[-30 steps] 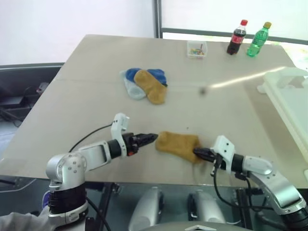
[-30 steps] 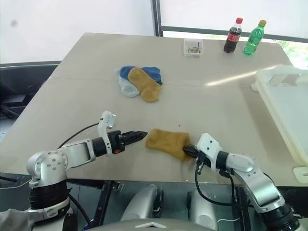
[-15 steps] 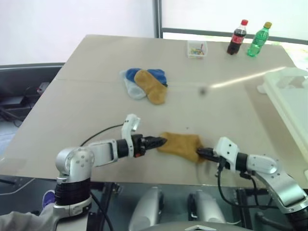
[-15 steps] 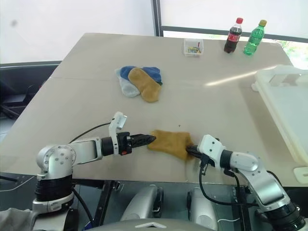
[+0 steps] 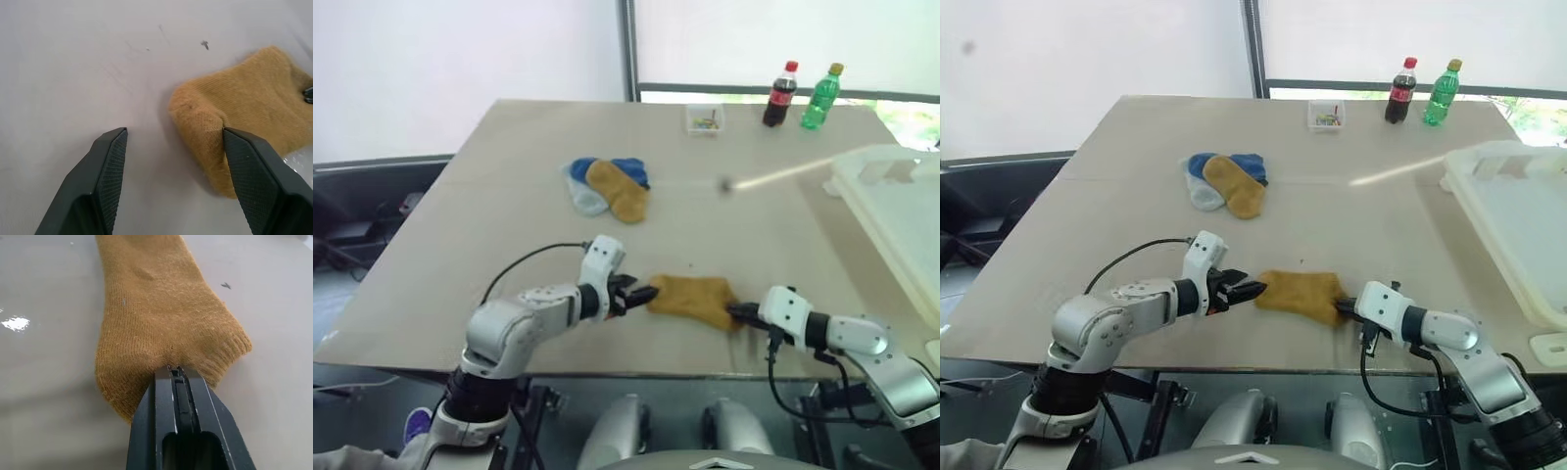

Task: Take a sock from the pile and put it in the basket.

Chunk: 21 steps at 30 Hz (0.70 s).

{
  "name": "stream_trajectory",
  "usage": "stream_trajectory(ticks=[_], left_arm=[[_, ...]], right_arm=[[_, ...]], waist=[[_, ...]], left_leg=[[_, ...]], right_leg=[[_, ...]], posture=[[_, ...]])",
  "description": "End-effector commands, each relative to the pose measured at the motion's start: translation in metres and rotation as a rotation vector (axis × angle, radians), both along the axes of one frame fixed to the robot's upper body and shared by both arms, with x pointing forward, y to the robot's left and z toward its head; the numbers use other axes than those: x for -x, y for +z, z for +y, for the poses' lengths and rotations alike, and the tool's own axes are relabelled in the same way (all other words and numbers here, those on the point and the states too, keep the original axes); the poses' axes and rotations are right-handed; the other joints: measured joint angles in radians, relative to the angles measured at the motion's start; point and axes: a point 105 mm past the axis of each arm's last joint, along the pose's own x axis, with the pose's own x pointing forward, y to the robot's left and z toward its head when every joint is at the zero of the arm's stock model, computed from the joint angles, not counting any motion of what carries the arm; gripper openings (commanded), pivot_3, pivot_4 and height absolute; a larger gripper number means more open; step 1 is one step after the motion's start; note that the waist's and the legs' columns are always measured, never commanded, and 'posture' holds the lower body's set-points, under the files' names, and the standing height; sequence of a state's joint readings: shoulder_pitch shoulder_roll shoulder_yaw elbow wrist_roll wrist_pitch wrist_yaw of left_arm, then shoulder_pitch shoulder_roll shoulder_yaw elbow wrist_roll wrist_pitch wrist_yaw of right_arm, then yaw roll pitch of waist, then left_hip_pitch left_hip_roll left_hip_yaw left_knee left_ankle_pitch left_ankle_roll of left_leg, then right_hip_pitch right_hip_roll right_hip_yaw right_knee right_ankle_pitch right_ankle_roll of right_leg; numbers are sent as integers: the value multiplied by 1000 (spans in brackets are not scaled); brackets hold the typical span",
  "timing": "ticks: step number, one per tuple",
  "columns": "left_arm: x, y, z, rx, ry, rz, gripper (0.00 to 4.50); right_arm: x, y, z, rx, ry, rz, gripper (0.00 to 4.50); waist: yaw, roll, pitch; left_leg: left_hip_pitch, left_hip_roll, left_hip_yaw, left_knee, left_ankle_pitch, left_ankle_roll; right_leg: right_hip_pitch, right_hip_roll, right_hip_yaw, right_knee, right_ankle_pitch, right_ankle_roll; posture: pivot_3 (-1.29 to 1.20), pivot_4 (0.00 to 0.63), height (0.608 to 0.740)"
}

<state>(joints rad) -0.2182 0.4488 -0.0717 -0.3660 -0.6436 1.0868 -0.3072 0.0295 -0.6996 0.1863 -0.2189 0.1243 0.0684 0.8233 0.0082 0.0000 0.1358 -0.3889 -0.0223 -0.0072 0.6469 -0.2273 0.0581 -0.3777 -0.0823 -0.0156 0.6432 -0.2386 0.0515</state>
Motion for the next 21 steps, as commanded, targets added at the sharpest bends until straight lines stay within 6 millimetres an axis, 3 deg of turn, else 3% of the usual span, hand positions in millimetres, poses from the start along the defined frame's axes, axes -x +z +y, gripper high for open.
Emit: stream_trajectory(ticks=[1,6,9,14,18,21], left_arm=[[0,-13,26,28,115,69,3235],[1,-2,17,150,37,102,3235],[1,0,15,147,8,114,2364],[7,8,5,179,-76,116,31],[9,17,4,231,-111,101,31],[10,25,7,277,-119,105,846]], right_arm=[[-2,10,3,-33,-4,-17,45],[-3,14,10,-49,21,-22,45],[-4,18,12,-60,23,-26,0],[0,21,16,-69,29,-29,0],[0,23,18,-80,22,-31,0],[-5,32,17,-114,-12,-50,0]], waist=[[0,0,1],[0,-2,4],[6,-5,6],[8,-5,7],[10,-7,10],[9,-11,15]], left_leg=[[0,0,0,-1,0,0],[-8,2,0,0,0,0],[-12,0,1,0,0,0],[-28,-1,1,1,2,3],[-29,-1,1,0,0,4],[-30,-1,1,0,0,4]], right_leg=[[0,0,0,0,0,0],[-8,2,-1,-1,0,-1],[-10,0,-1,-3,0,-1],[-25,0,-2,-5,3,-6],[-25,0,-3,-6,3,-6],[-26,0,-3,-6,3,-6]], posture=[[0,150,729],[0,150,729],[0,150,729],[0,150,729],[0,150,729],[0,150,729]])
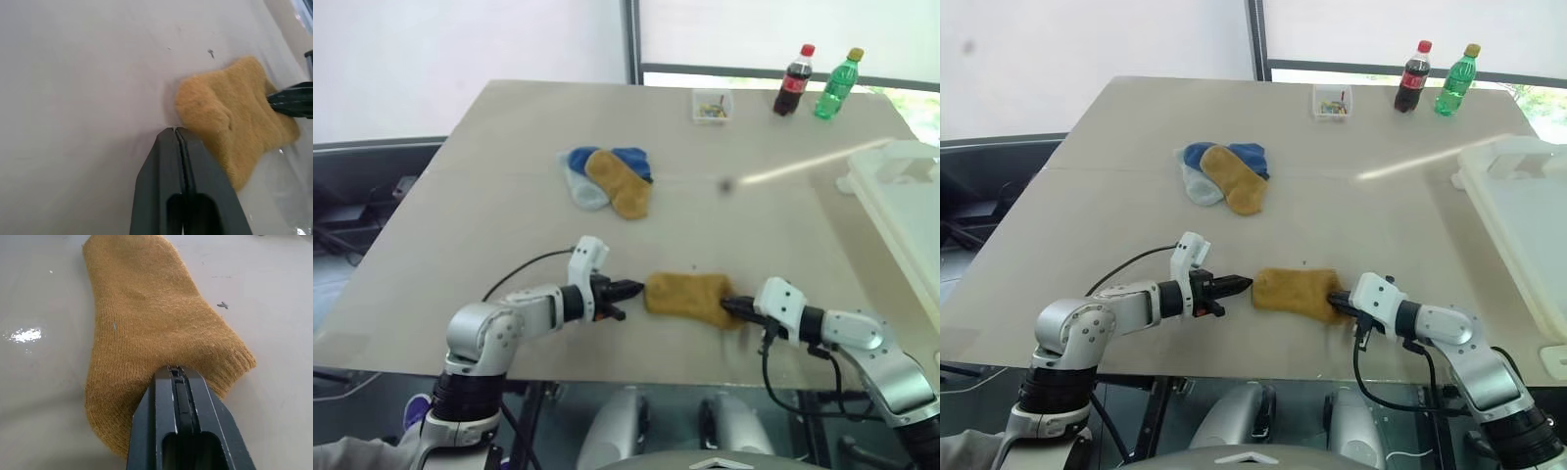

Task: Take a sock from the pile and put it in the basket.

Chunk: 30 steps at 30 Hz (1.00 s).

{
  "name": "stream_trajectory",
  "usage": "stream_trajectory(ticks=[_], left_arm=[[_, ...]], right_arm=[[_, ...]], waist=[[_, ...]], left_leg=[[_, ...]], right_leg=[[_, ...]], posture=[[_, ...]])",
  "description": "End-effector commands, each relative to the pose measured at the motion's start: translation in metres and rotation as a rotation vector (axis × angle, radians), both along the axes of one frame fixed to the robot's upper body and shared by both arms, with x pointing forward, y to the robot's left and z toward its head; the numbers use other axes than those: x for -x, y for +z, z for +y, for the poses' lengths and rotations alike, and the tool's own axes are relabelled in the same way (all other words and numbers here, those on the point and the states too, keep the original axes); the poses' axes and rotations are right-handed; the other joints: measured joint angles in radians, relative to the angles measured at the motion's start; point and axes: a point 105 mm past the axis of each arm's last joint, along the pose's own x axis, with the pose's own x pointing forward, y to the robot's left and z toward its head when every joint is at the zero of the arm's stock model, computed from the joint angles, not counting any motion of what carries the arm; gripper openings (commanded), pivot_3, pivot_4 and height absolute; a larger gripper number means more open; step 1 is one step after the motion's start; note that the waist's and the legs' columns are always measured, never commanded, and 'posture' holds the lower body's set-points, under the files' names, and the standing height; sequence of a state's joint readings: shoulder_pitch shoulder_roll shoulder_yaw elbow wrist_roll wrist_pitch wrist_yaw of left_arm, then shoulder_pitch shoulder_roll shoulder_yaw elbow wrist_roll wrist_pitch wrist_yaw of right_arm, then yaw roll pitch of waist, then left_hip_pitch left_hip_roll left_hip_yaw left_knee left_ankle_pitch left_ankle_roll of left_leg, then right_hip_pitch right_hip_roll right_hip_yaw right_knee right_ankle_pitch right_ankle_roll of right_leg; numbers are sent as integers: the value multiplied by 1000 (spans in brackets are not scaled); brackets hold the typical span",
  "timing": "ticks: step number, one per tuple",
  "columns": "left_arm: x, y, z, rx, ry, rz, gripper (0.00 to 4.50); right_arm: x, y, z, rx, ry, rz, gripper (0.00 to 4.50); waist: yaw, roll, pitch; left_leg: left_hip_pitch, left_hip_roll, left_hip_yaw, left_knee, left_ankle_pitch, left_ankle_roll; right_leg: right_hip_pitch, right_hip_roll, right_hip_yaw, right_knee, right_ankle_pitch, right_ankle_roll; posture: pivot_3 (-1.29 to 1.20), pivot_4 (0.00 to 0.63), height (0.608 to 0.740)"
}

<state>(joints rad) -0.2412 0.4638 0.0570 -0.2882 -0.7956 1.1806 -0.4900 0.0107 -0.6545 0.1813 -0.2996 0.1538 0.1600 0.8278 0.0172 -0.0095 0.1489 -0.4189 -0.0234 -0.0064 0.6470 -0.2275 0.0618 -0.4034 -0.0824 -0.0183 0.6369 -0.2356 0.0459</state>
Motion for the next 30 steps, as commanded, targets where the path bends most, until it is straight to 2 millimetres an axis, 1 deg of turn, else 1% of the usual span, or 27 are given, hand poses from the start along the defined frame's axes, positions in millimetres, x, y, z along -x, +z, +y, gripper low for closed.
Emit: stream_trajectory(ticks=[1,3,4,5,6,9,11,14,15,18,20,23,25,26,28,29,30], left_arm=[[4,17,2,75,-33,-17,1295],[6,23,3,96,-39,-27,2196],[7,25,3,105,-50,-32,2739],[9,27,3,108,-62,-40,3115],[10,29,3,111,-72,-44,3591],[12,29,0,116,-87,-40,3591],[13,27,-4,122,-95,-29,3591],[13,16,-8,81,-93,0,3591],[12,11,-10,63,-91,0,3591],[11,5,-17,55,-90,8,3591],[8,-3,-20,29,-74,21,3591],[6,-5,-23,33,-66,20,2782],[6,-5,-22,37,-63,21,1746],[6,-5,-21,39,-59,23,1357],[8,-4,-18,41,-56,26,385],[8,-4,-17,40,-54,26,42],[8,-4,-15,39,-47,28,42]], right_arm=[[-4,22,1,-75,-28,-40,262],[-5,31,2,-121,-52,-39,860],[-8,38,2,-155,-83,-51,1422],[-9,44,2,-192,-105,-46,1815],[-8,48,2,-217,-114,-34,2303],[0,52,2,-254,-122,26,2303],[3,49,1,-250,-139,71,2303],[4,34,-5,-202,-182,138,2303],[6,27,-7,-182,-191,163,2303],[9,11,-10,-143,-212,209,2303],[9,3,-13,-114,-229,223,2303],[8,-2,-15,-95,-229,222,1509],[7,0,-16,-94,-226,214,467],[6,1,-17,-94,-226,211,79],[5,3,-21,-88,-233,196,0],[4,5,-22,-91,-237,193,0],[3,6,-24,-89,-239,185,0]], waist=[[-1,-2,3],[-2,-2,5],[-2,-2,6],[-1,-2,6],[-2,-2,6],[0,-2,6],[1,-2,6],[1,-2,6],[1,-2,6],[2,-2,6],[5,-2,6],[4,-1,5],[4,-1,5],[4,-1,5],[2,-1,5],[3,-1,5],[3,-1,5]], left_leg=[[0,0,0,0,0,0],[0,0,0,0,0,0],[0,0,0,0,0,0],[0,0,0,0,0,0],[0,0,0,0,0,0],[-3,0,0,0,0,0],[-4,0,0,0,0,0],[-10,0,0,2,0,0],[-11,-1,0,2,0,0],[-11,-1,0,2,0,0],[-11,-1,0,2,0,0],[-10,-1,0,4,0,0],[-9,-1,0,4,0,0],[-10,-1,0,4,0,0],[-10,-1,0,4,0,0],[-10,-1,0,5,0,0],[-10,-1,0,5,0,0]], right_leg=[[0,0,0,0,0,0],[-1,0,0,0,0,0],[-1,0,0,0,0,0],[-1,0,0,0,0,0],[-1,0,0,0,0,0],[-3,0,0,0,0,0],[-4,0,0,0,0,0],[-8,0,-1,0,0,0],[-9,0,-1,0,0,0],[-9,0,-1,0,0,0],[-8,0,-1,0,0,0],[-8,0,-1,0,0,0],[-8,0,-1,1,0,0],[-8,1,-1,1,0,0],[-8,1,-1,1,0,0],[-8,1,-1,1,0,0],[-8,1,-2,1,0,1]], posture=[[0,150,729],[0,150,729],[0,150,729],[0,150,729],[0,150,729],[0,150,729],[0,150,729],[0,150,729],[0,150,729],[0,150,729],[0,150,729],[0,150,729],[0,150,729],[0,150,729],[0,150,729],[0,150,729],[0,150,729]])
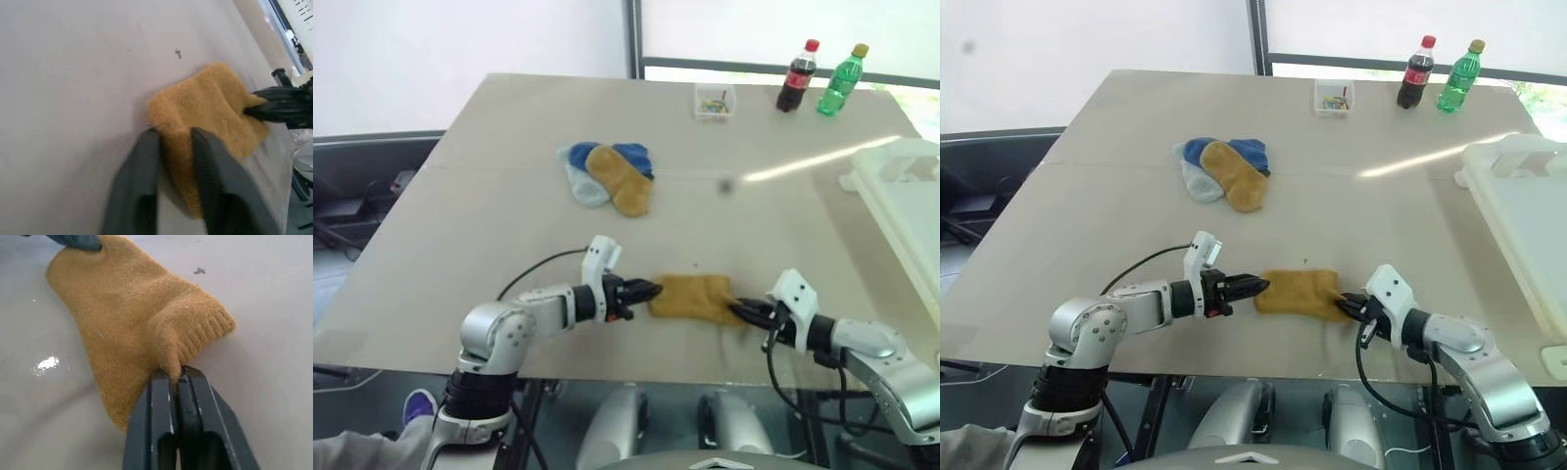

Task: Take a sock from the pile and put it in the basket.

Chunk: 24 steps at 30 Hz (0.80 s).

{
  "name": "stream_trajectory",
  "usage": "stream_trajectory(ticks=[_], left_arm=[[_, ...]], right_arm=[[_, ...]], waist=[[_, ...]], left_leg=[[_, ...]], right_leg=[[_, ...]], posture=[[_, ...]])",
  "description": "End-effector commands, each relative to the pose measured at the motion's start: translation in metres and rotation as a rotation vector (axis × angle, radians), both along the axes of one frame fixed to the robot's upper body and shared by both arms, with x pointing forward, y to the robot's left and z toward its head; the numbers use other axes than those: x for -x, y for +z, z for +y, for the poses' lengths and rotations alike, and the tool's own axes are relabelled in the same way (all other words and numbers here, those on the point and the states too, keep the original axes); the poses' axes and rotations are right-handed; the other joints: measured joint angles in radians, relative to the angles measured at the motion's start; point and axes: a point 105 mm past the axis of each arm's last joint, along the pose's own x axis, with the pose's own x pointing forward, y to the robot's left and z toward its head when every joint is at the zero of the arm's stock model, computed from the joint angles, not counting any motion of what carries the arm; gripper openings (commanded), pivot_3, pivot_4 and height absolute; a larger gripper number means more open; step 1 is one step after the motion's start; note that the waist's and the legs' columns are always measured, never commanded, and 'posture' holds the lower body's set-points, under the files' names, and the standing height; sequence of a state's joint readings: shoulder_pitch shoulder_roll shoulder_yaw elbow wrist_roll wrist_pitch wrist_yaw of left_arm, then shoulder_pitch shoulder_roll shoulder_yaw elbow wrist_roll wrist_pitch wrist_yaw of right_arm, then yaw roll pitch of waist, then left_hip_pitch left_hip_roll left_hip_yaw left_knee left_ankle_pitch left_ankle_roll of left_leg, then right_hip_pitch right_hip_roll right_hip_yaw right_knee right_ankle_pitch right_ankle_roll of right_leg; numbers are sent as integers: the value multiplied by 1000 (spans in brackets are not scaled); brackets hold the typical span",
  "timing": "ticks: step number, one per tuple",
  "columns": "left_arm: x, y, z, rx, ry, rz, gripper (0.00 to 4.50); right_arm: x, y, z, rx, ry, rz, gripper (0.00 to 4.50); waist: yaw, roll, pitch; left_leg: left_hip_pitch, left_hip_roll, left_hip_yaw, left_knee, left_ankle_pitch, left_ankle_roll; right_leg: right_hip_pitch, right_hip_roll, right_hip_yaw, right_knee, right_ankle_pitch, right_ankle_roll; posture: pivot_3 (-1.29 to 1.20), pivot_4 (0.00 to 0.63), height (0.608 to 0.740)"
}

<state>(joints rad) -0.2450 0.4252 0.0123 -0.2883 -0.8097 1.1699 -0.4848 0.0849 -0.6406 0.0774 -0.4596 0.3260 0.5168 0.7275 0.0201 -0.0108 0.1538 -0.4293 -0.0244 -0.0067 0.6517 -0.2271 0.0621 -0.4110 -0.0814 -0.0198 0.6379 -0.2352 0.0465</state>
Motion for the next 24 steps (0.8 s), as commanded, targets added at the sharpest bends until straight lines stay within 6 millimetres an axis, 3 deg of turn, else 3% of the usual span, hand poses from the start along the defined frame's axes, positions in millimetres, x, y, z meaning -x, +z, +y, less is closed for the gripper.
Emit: stream_trajectory(ticks=[1,8,18,19,20,21,23,24], left_arm=[[4,-2,5,-1,5,19,42],[6,5,5,20,25,9,42],[6,2,10,-18,54,2,42],[7,2,9,-18,49,1,700],[9,3,9,-9,41,3,963],[11,3,8,0,36,5,1558],[11,5,8,16,46,0,2233],[10,6,8,20,56,-2,2779]], right_arm=[[-5,5,-12,30,-28,-32,0],[-4,15,-7,20,48,-61,0],[-3,6,-10,88,84,-69,0],[-3,8,-11,83,84,-72,740],[-4,11,-11,72,86,-73,1035],[-4,13,-10,62,87,-72,1646],[-6,17,-11,62,81,-97,2435],[-8,19,-12,63,70,-114,2978]], waist=[[0,0,0],[-3,0,0],[-3,0,0],[-3,0,0],[-3,0,0],[-3,0,0],[-3,0,0],[-3,0,0]], left_leg=[[0,0,0,0,0,0],[0,0,0,0,0,0],[1,0,0,1,0,0],[1,0,0,2,0,0],[1,0,0,2,0,0],[1,0,0,2,0,0],[1,0,0,2,0,0],[1,0,0,2,0,0]], right_leg=[[0,0,0,0,0,0],[0,1,0,1,0,1],[0,1,0,2,1,1],[0,1,0,3,1,2],[0,1,0,3,1,1],[0,1,0,3,1,1],[0,1,0,3,1,1],[0,1,1,3,1,1]], posture=[[0,150,729],[0,150,729],[0,150,729],[0,150,729],[0,150,729],[0,150,729],[0,150,729],[0,150,729]])
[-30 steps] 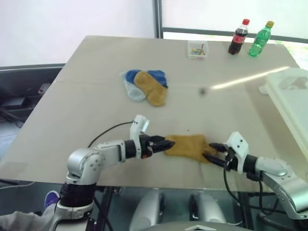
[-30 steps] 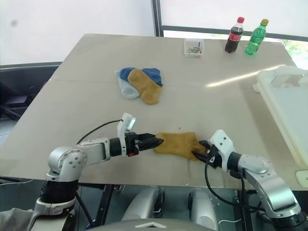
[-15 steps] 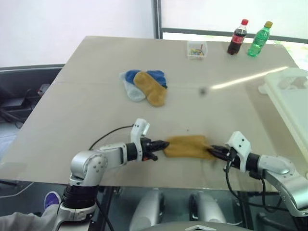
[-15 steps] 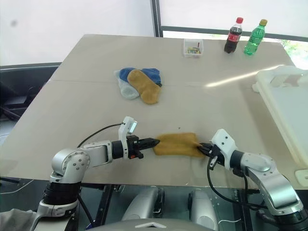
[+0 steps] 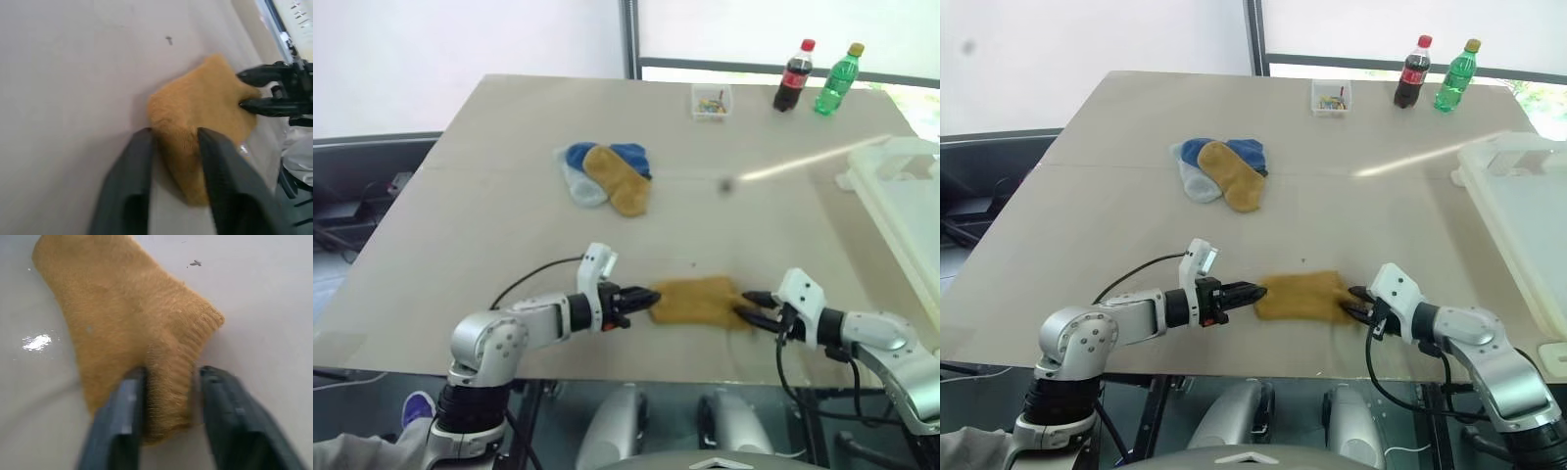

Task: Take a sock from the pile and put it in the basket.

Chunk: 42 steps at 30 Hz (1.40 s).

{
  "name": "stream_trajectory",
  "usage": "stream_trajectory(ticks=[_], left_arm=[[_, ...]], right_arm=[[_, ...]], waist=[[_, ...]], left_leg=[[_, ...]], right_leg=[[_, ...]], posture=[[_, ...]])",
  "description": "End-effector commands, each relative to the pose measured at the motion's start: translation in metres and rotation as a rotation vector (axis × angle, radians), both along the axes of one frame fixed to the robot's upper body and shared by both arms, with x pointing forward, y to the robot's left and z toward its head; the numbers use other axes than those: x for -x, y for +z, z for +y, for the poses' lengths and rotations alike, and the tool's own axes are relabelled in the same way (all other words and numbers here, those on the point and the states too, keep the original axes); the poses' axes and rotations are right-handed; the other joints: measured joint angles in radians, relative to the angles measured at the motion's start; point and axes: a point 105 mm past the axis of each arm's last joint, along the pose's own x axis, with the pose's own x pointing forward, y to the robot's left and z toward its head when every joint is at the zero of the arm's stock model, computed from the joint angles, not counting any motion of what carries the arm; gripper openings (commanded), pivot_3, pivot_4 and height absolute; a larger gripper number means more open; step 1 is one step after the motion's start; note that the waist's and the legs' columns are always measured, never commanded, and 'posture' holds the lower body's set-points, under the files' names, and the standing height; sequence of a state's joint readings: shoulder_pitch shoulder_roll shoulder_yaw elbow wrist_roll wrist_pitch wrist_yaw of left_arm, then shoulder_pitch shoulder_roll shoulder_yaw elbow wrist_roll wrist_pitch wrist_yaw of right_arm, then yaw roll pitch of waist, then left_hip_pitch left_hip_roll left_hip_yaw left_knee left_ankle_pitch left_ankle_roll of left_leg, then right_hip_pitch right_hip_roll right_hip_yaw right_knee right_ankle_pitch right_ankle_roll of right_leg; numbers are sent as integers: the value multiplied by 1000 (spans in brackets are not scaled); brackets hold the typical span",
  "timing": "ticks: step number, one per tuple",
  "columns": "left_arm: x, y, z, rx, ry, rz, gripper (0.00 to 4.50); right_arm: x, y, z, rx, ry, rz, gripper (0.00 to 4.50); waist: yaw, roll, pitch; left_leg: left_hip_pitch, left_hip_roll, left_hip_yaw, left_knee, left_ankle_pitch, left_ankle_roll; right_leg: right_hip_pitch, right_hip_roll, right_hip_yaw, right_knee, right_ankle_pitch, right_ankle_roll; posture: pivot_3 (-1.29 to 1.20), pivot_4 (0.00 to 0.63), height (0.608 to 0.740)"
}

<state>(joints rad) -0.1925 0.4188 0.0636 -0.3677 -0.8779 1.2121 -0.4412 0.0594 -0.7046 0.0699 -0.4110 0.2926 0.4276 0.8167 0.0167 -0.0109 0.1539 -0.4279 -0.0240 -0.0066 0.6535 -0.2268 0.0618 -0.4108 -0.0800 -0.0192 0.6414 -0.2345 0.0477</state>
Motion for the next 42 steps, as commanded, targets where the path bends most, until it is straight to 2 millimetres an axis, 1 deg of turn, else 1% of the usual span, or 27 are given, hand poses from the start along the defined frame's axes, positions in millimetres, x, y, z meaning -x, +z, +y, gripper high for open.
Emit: stream_trajectory(ticks=[1,2,3,5,7,10,13,16,19,21,23,24,25,29,31,32,34,35,37,38,40,42], left_arm=[[-2,2,7,3,49,-12,3178],[-2,3,7,12,52,-16,3716],[-4,9,7,33,54,-35,4083],[-5,18,7,72,49,-58,4083],[-5,25,7,96,43,-77,4083],[-13,36,17,121,91,-136,4083],[-19,39,21,129,127,-161,4083],[-33,54,29,158,199,-246,4083],[-52,68,42,169,306,-325,4083],[-63,71,52,129,371,-359,4083],[-79,68,71,43,487,-386,4083],[-83,68,77,-2,520,-407,4083],[-86,68,80,-65,518,-451,4083],[-94,68,83,-206,512,-547,4083],[-98,65,81,-245,506,-552,4083],[-101,63,79,-198,525,-501,4083],[-105,61,72,-122,535,-434,4083],[-107,60,69,-85,550,-403,4083],[-111,54,64,-32,568,-313,4083],[-113,53,61,-15,568,-303,4083],[-117,53,53,48,570,-262,4083],[-124,48,47,88,589,-207,4083]], right_arm=[[-6,18,-3,-26,-15,-73,3422],[-6,21,-2,-45,-19,-72,3965],[-4,27,0,-100,-18,-57,4366],[-1,37,3,-165,-12,-45,4366],[-2,44,5,-187,-10,-61,4366],[-11,62,7,-236,-47,-156,4366],[-16,70,10,-244,-70,-221,4366],[-29,78,14,-299,-118,-252,4366],[-45,88,20,-310,-153,-311,4366],[-57,94,26,-300,-171,-356,4366],[-75,93,34,-253,-197,-391,4366],[-83,92,38,-224,-208,-406,4366],[-88,91,43,-206,-199,-417,4366],[-100,88,61,-189,-162,-430,4366],[-99,91,70,-211,-116,-439,4366],[-93,99,75,-273,-73,-446,4366],[-84,106,78,-321,-23,-458,4366],[-76,105,79,-321,17,-453,4366],[-62,96,77,-276,84,-420,4366],[-56,93,76,-259,101,-411,4366],[-46,90,71,-234,115,-402,4366],[-40,88,66,-209,113,-396,4366]], waist=[[0,0,0],[0,0,0],[0,0,0],[-1,0,0],[-2,0,0],[-1,0,0],[0,0,0],[2,0,0],[0,-1,0],[-2,0,0],[-4,0,0],[-5,0,0],[-6,-1,0],[-1,-1,1],[2,-1,1],[2,-1,1],[1,-1,1],[2,-1,1],[2,-1,1],[1,-1,1],[-4,-1,1],[-5,-1,1]], left_leg=[[0,0,0,0,0,0],[0,0,0,0,0,0],[1,0,0,1,0,0],[1,0,0,1,0,0],[1,1,0,1,0,0],[1,1,0,1,0,0],[0,0,0,1,0,0],[0,0,0,1,1,-1],[0,0,0,2,2,-3],[1,0,1,2,2,-3],[1,0,1,2,3,-5],[2,0,2,1,4,-5],[2,0,3,1,4,-6],[1,0,3,0,4,-6],[1,-1,3,0,4,-6],[0,-1,2,0,4,-6],[-1,-2,2,0,4,-6],[-1,-2,1,1,4,-6],[-2,-1,0,1,4,-6],[-2,-2,0,1,4,-6],[-2,-1,0,1,4,-6],[-1,-1,0,1,4,-6]], right_leg=[[0,0,0,0,0,0],[0,0,0,0,0,0],[1,0,0,1,-1,-1],[1,0,0,1,-1,-1],[1,1,1,2,0,-1],[0,1,1,2,0,-1],[0,0,1,2,0,0],[0,0,1,2,0,0],[0,1,1,2,1,0],[0,1,1,2,1,0],[0,3,1,3,2,2],[0,5,2,3,2,2],[0,8,3,3,2,2],[-1,8,4,4,2,2],[-1,8,3,3,2,2],[-1,7,3,3,2,2],[-1,7,2,2,2,2],[-1,7,2,2,2,3],[-1,7,1,2,2,3],[-1,7,1,2,2,3],[-1,7,1,2,2,3],[-1,8,1,4,2,3]], posture=[[0,150,729],[0,150,729],[0,150,729],[0,150,729],[0,150,729],[0,150,729],[0,150,729],[0,150,729],[0,150,729],[0,150,729],[0,150,729],[0,150,729],[0,150,729],[0,150,729],[0,150,729],[0,150,729],[0,150,729],[0,150,729],[0,150,729],[0,150,729],[0,150,729],[0,150,729]])
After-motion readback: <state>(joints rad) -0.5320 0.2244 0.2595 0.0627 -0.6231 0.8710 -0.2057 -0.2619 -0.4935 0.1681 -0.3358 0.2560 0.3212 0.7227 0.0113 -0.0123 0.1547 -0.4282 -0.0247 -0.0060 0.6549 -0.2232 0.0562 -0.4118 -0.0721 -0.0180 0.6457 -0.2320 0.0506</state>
